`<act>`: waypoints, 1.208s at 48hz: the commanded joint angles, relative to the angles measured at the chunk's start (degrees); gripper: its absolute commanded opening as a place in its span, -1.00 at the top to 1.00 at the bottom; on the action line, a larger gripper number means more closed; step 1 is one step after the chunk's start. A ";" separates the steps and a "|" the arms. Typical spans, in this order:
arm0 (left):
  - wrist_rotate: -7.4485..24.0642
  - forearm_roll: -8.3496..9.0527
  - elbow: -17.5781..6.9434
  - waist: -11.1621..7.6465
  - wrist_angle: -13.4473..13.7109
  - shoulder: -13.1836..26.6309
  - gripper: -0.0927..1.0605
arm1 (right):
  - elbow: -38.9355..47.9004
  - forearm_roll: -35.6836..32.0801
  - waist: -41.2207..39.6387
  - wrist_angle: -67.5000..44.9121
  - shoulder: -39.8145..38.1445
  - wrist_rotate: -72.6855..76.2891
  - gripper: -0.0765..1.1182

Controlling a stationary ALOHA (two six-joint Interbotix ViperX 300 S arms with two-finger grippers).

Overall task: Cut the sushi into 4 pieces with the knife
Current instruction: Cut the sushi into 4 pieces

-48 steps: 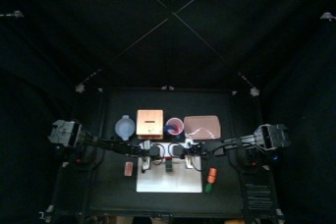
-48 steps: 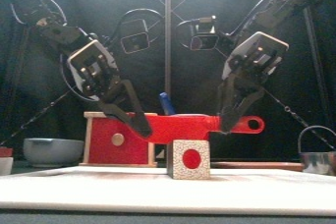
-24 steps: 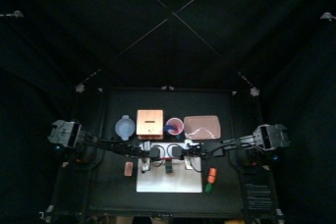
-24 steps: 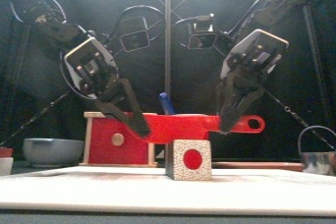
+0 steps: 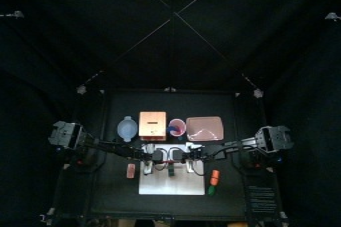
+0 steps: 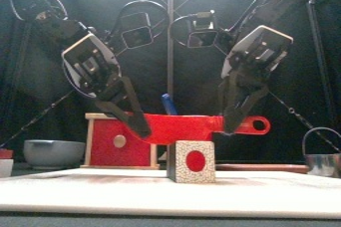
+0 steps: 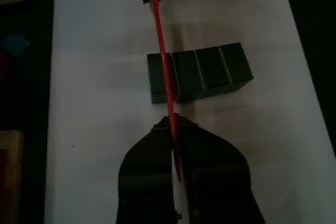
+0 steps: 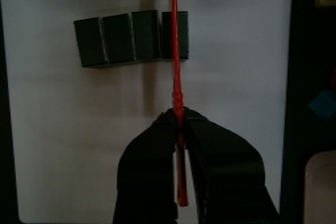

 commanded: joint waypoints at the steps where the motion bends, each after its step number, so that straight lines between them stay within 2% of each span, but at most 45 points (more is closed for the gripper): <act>1: 0.09 0.26 -1.41 -0.97 -0.18 -0.70 0.35 | -0.88 -0.18 0.18 -0.09 -1.05 -0.09 0.43; 13: 0.18 1.05 -1.49 -0.97 0.09 -0.79 0.35 | -0.62 -0.18 0.18 -0.09 -1.32 -0.09 0.43; 24: 0.09 1.05 -2.11 -1.14 0.79 -1.05 0.35 | -1.05 -0.26 0.35 -0.18 -1.85 -0.09 0.43; 32: 0.09 2.11 -2.46 -1.23 1.14 -1.23 0.35 | -1.05 -0.09 0.53 -0.18 -2.64 -0.09 0.43; 46: 0.00 1.93 -2.37 -1.76 1.93 -1.32 0.35 | -1.05 0.00 0.70 -0.26 -2.55 0.00 0.43; 58: 0.00 1.93 -2.11 -1.85 1.93 0.09 0.35 | -0.97 -0.26 0.62 -0.70 -0.70 -0.09 0.43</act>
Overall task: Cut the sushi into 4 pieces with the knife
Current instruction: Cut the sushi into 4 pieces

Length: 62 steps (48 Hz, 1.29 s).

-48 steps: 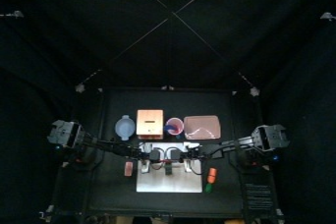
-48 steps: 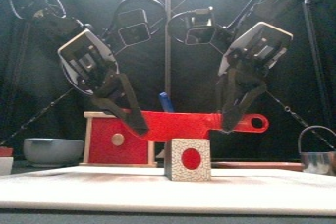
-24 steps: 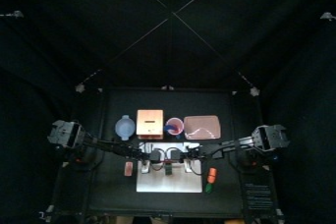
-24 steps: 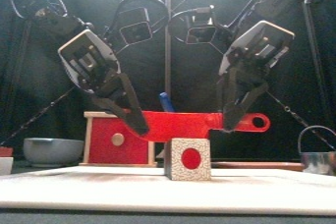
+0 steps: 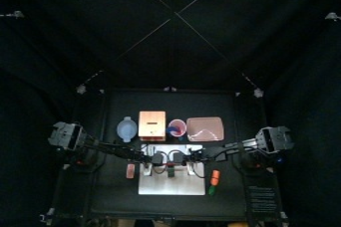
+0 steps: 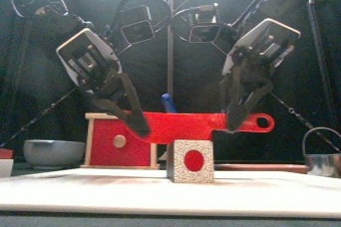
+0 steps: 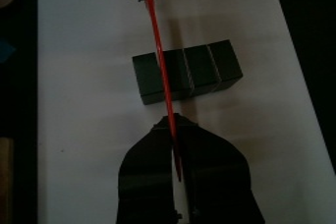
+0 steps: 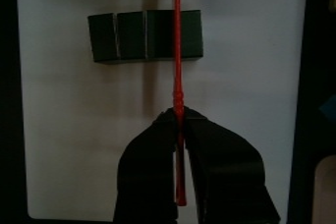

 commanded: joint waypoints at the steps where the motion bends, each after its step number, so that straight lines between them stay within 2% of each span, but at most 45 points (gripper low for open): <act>1: 0.18 0.09 -1.14 -0.62 -0.18 0.09 0.35 | -0.97 -0.26 -0.18 -0.53 -0.26 -0.26 0.43; 18: 0.09 -0.26 -0.70 -0.53 -0.18 2.46 0.35 | -0.44 0.44 -0.09 -0.97 1.41 -0.18 0.43; 35: 0.09 -4.31 -0.35 -0.35 -0.18 9.14 0.35 | 0.53 3.08 0.18 -4.13 7.12 -0.26 0.43; 42: 0.09 -5.27 -0.53 -0.35 -0.18 10.63 0.35 | 0.18 3.16 0.35 -4.13 8.00 -0.26 0.43; 52: 0.18 -5.10 -0.35 -0.09 -0.35 10.20 0.35 | 0.18 2.90 0.00 -4.13 7.82 -0.26 0.43; 62: 0.26 -3.96 -0.35 1.67 -0.26 9.32 0.35 | 0.18 2.20 -0.62 -4.22 6.86 -0.35 0.43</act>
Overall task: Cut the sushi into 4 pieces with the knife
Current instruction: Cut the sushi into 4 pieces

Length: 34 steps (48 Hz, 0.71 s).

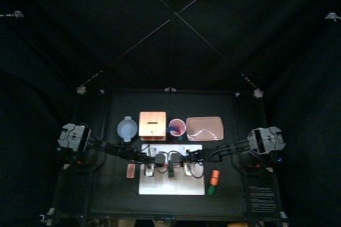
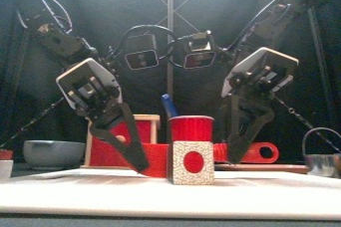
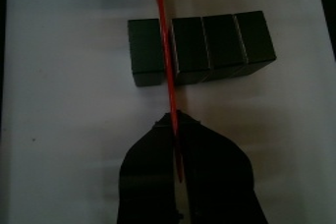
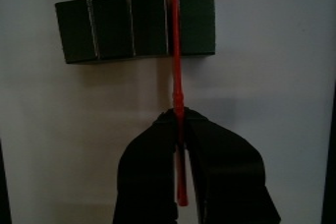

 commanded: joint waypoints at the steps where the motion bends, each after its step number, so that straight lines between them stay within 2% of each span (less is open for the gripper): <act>1: 0.26 1.41 0.44 1.14 0.35 0.35 0.35 | -0.26 -0.88 -0.79 -0.26 0.00 -0.18 0.43; 22: 0.26 8.70 0.44 6.59 0.44 -2.20 0.35 | 0.18 -2.81 -4.48 -0.26 -1.49 -0.18 0.43; 27: 0.26 9.67 0.35 7.38 0.44 -2.55 0.35 | 0.18 -2.99 -5.10 -0.18 -1.49 -0.18 0.43; 34: 0.26 10.55 0.44 7.56 0.35 -3.60 0.35 | 0.09 -2.99 -5.19 0.18 -1.93 -0.18 0.43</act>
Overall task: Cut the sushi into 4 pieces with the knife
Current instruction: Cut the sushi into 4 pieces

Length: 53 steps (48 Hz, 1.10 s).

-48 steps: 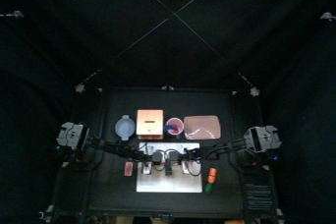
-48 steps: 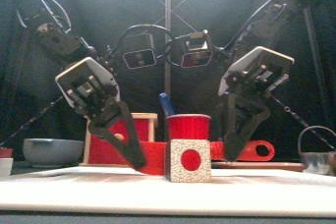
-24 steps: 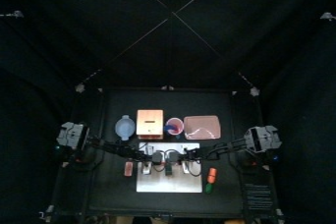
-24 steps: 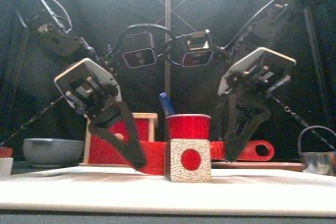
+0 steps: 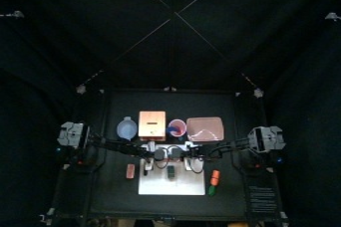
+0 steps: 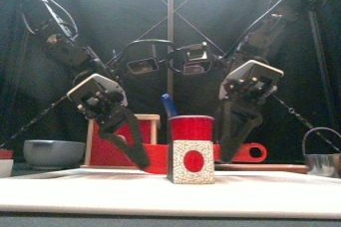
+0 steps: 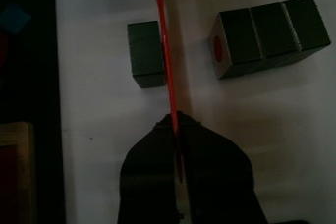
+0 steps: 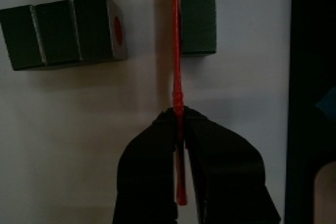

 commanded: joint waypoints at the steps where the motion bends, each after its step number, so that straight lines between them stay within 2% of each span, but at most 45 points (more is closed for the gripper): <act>1: 0.09 0.70 -0.35 0.70 0.09 -1.14 0.35 | -0.44 -0.18 -0.70 0.26 -1.41 -0.09 0.43; 14: 0.09 1.14 -0.35 -0.09 -0.26 -7.56 0.35 | -0.79 0.09 -0.18 2.81 -6.86 0.00 0.43; 18: 0.09 1.14 -0.35 -1.32 -0.26 -9.32 0.35 | -0.44 0.35 0.62 2.90 -8.79 0.09 0.43; 26: -0.09 0.88 -0.26 -5.10 -0.88 -10.72 0.35 | 0.44 1.93 2.37 2.90 -11.16 0.18 0.43; 33: -0.09 -1.32 -0.26 -8.17 -1.85 -10.37 0.35 | 1.58 3.43 3.69 2.81 -12.30 0.18 0.43; 40: -0.09 -5.45 -0.26 -9.84 -2.37 -9.40 0.35 | 1.85 4.22 5.01 2.64 -12.30 0.18 0.43; 43: -0.09 -6.68 -0.18 -10.20 -2.46 -8.88 0.35 | 1.85 4.22 5.10 2.46 -12.30 0.18 0.43; 53: -0.09 -8.26 -0.18 -10.90 -3.52 -6.86 0.35 | 1.93 4.22 5.10 2.11 -11.43 0.18 0.43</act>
